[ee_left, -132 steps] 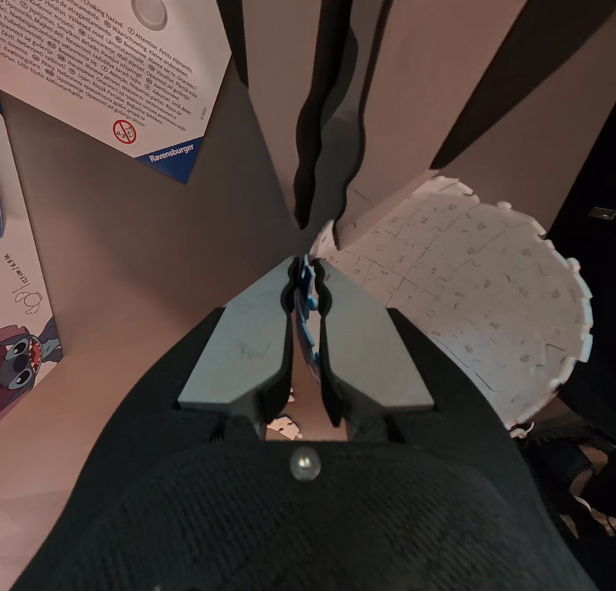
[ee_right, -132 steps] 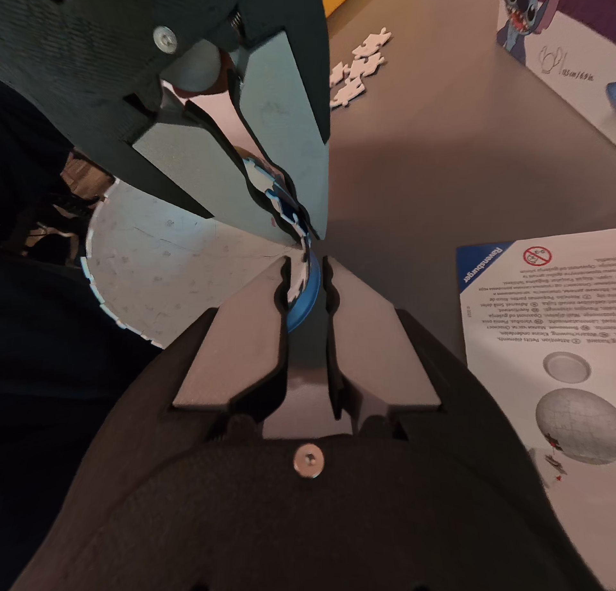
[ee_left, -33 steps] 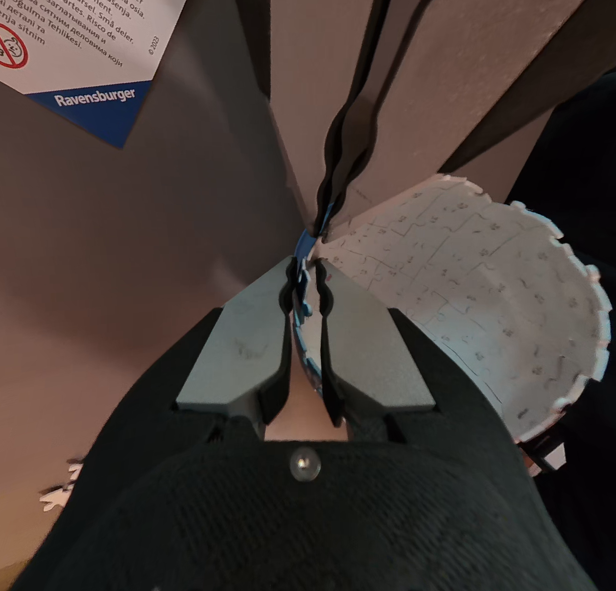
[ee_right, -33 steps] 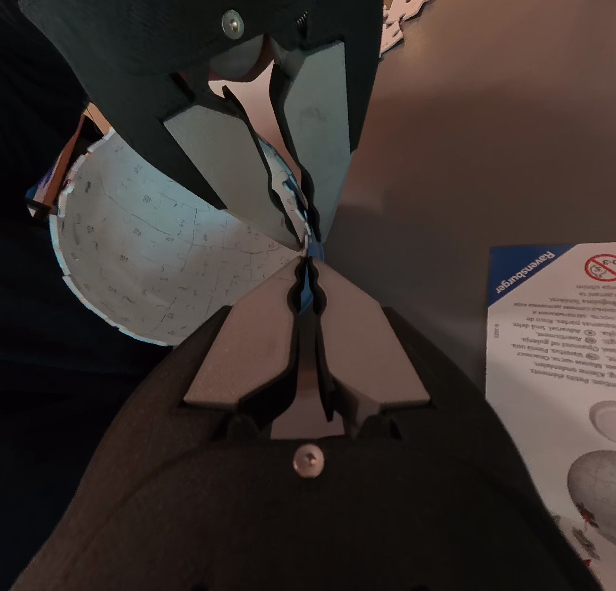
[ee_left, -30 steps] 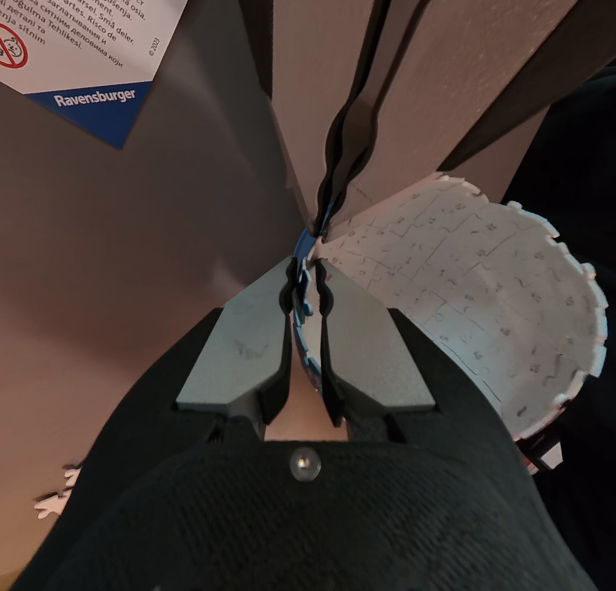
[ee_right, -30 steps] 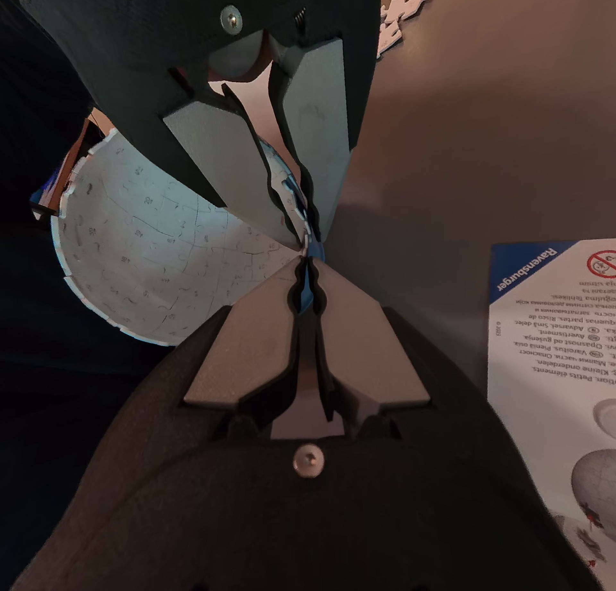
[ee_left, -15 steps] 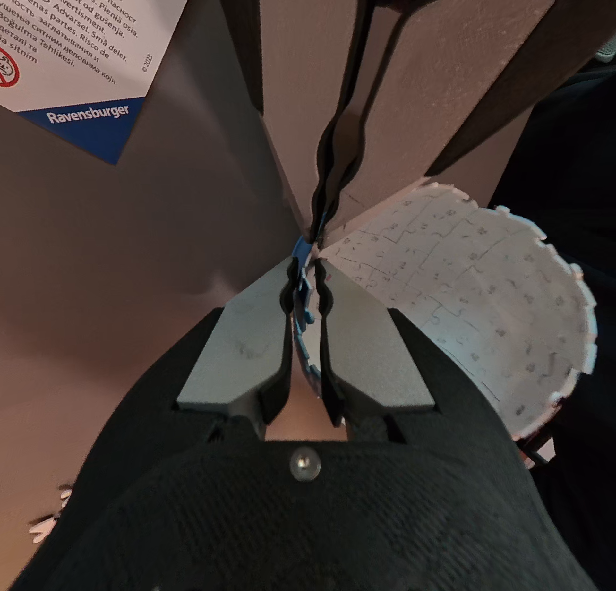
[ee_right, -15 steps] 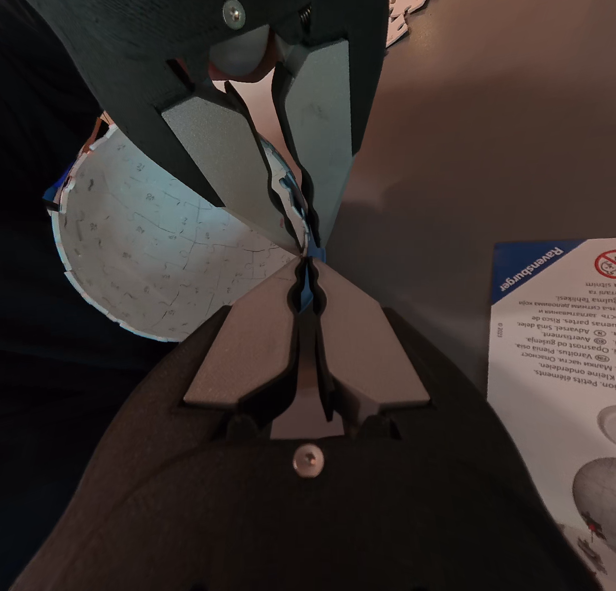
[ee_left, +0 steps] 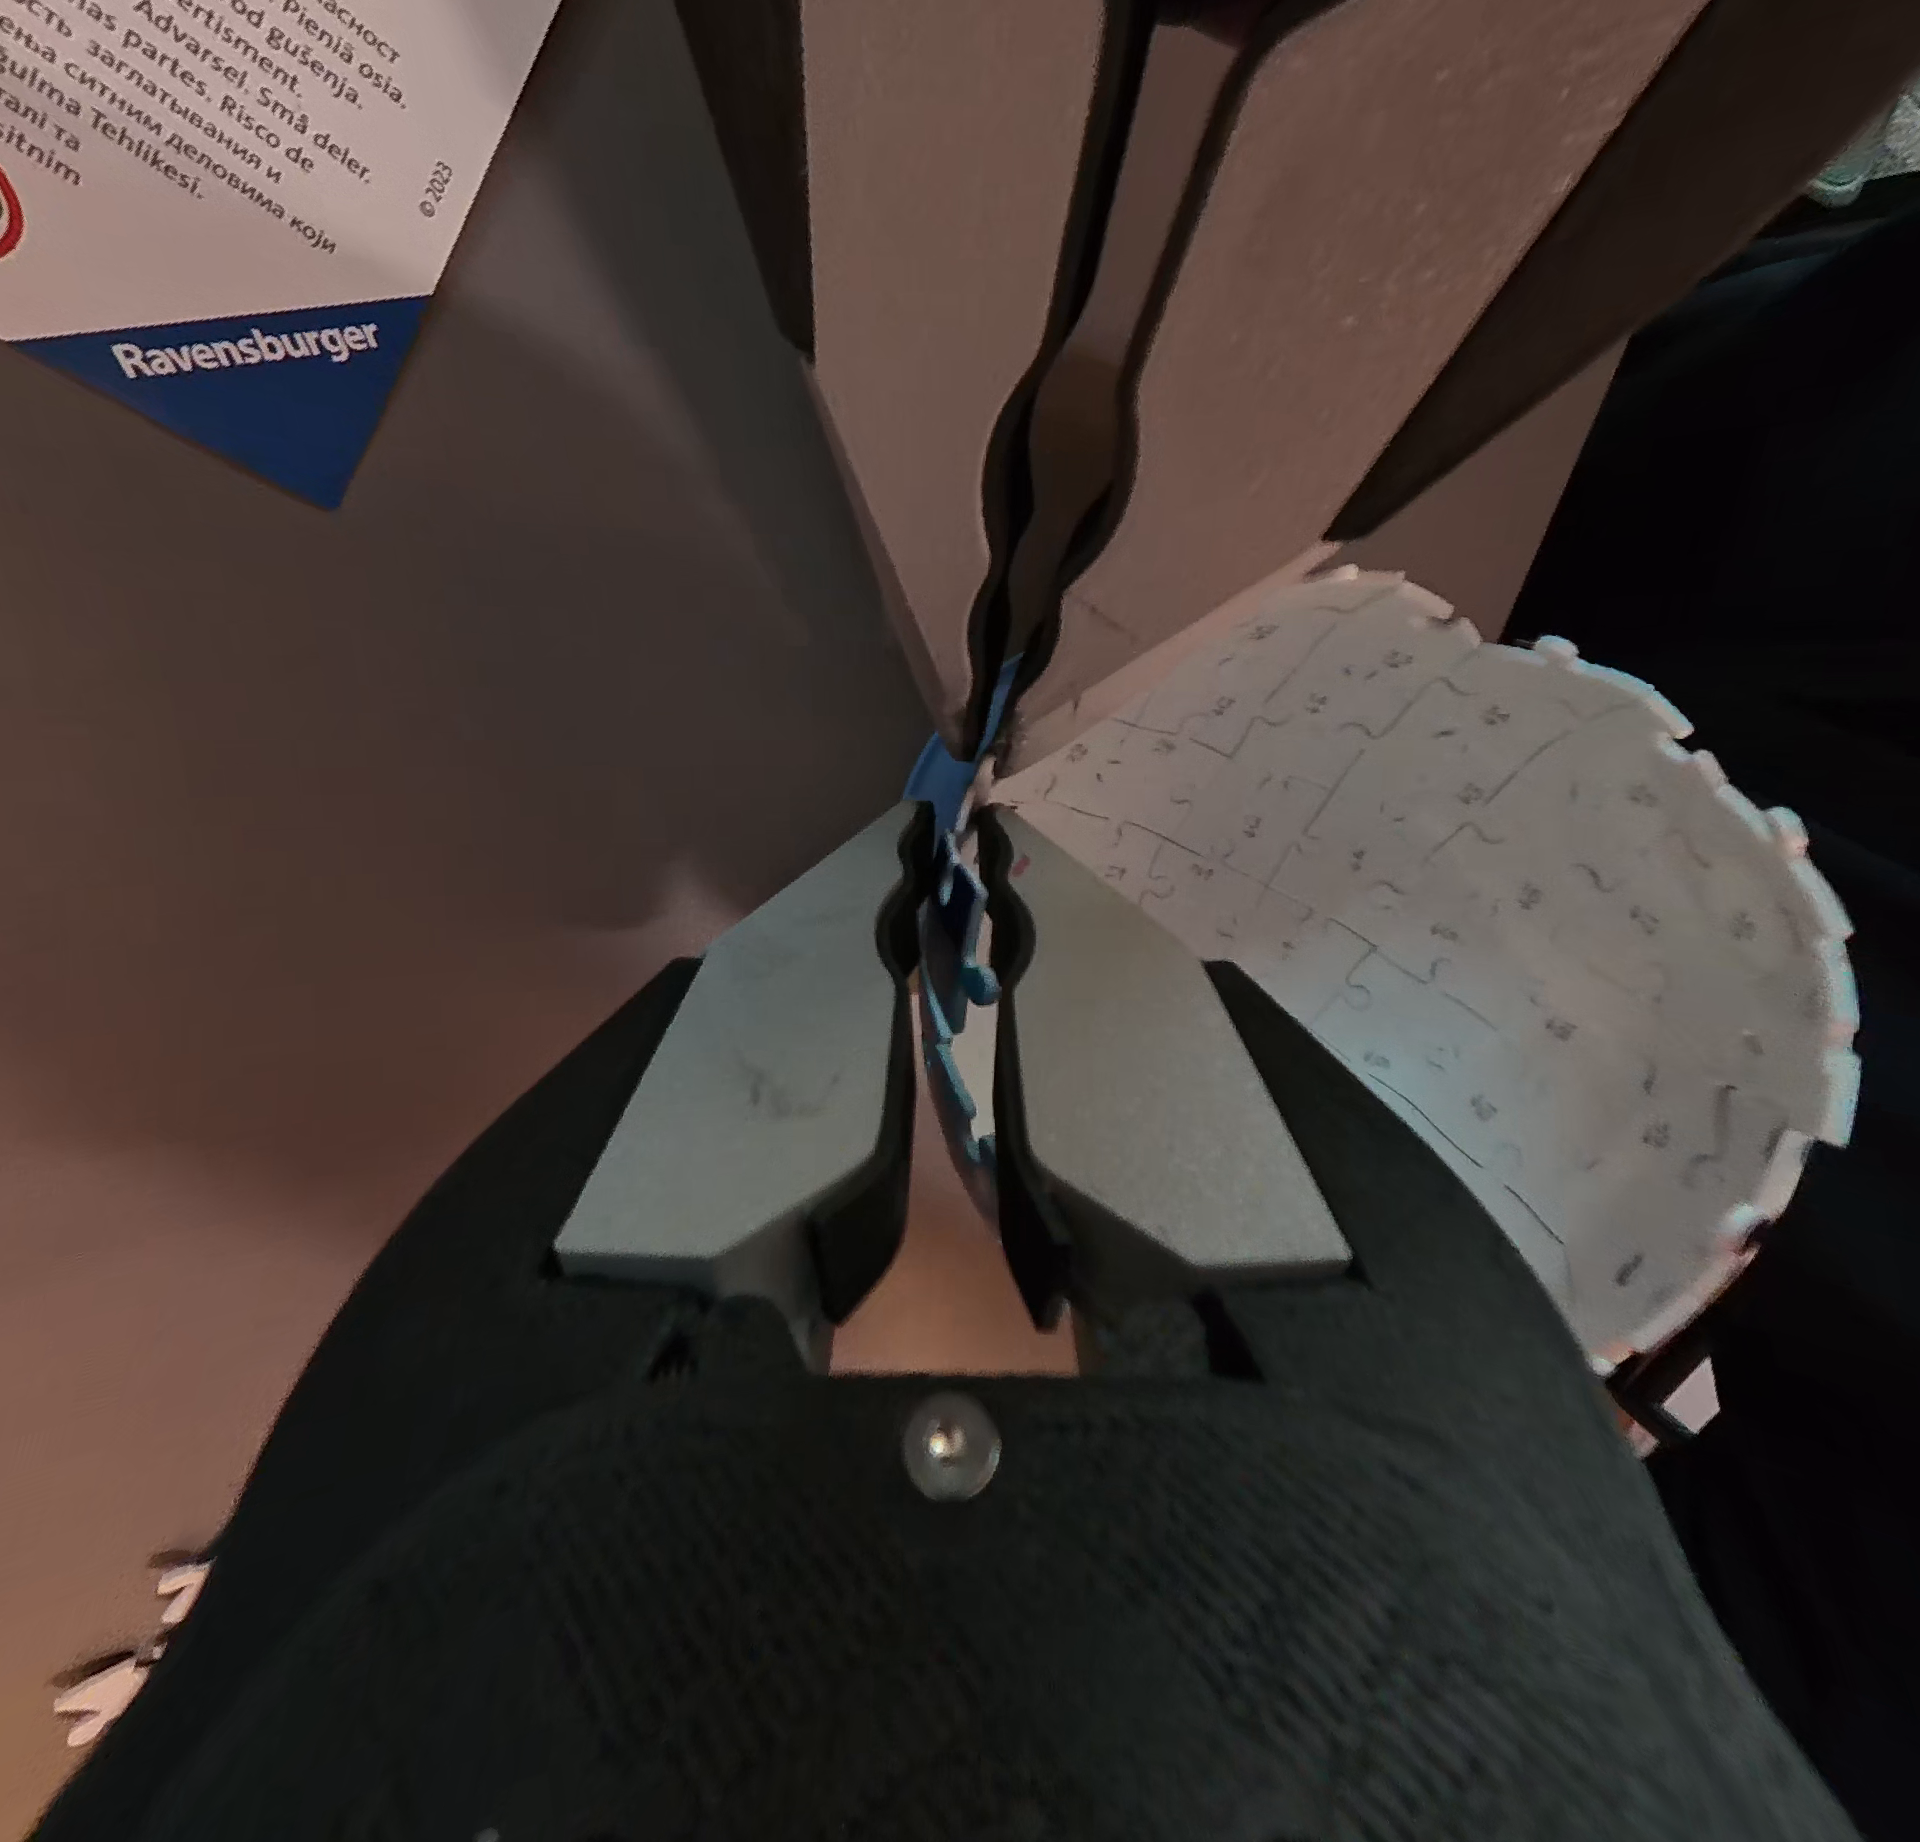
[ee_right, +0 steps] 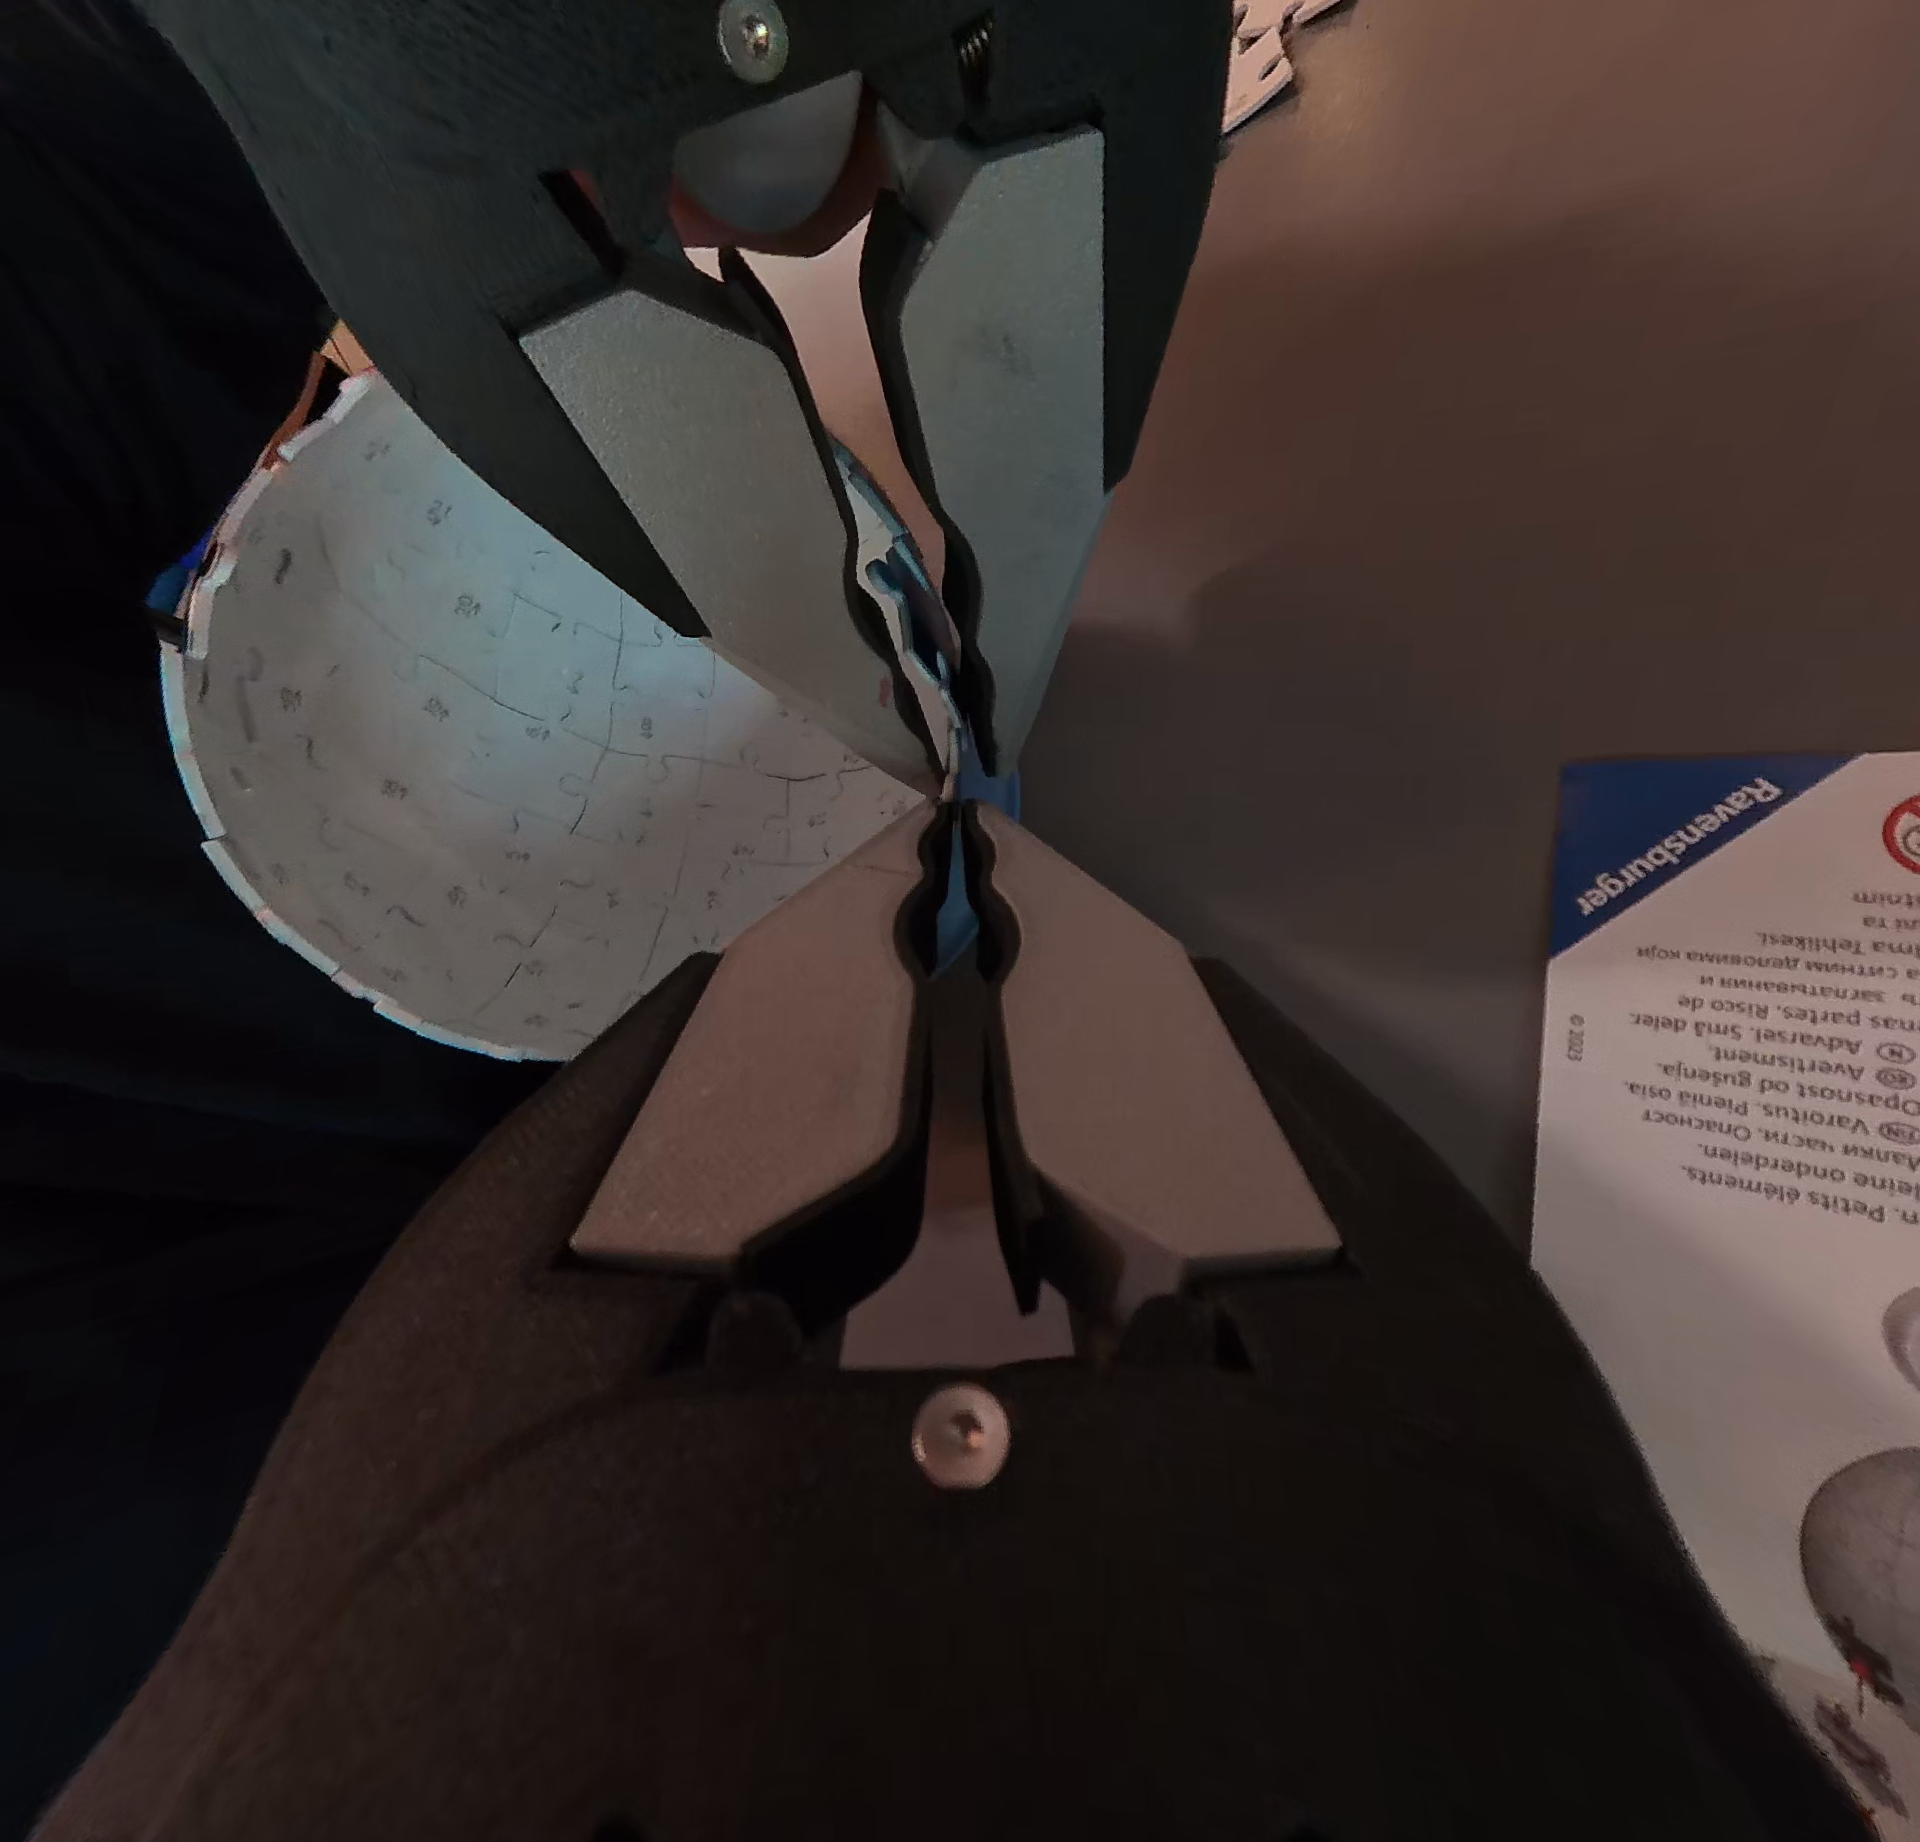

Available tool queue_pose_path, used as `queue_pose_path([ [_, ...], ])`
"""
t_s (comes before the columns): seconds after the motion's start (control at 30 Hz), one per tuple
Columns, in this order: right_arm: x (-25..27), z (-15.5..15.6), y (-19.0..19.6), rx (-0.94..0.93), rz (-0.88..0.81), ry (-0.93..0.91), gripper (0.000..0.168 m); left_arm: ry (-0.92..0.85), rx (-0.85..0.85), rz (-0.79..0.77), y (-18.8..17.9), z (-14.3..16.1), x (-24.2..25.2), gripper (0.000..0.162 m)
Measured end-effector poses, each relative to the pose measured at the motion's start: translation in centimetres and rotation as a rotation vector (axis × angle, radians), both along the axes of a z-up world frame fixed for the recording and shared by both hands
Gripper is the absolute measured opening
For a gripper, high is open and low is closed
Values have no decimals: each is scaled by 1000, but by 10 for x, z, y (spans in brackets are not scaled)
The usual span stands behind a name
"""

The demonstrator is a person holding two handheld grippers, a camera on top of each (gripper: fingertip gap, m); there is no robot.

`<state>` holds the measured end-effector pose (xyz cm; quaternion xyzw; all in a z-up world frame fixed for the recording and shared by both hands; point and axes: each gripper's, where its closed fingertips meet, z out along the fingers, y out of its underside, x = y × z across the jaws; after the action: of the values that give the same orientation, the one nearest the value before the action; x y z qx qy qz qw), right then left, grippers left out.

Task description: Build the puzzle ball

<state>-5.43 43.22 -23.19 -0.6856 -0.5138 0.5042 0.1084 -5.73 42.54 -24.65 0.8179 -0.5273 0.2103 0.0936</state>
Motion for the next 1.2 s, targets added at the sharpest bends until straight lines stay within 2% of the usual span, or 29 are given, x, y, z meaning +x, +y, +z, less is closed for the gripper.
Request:
queue_pose_path([
  [0.4,-2,2,1,27,5,12,0,6,2,8,0,2,-2,5],
  [0.63,-1,1,1,37,-1,5,0,-23,25,33,11,21,-1,9],
  [0.9,-1,2,1,42,-2,5,0,56,22,-14,5,10,-7,5],
  [1.2,-1,2,-1,61,5,8,0,48,30,-22,4,10,-7,3],
])
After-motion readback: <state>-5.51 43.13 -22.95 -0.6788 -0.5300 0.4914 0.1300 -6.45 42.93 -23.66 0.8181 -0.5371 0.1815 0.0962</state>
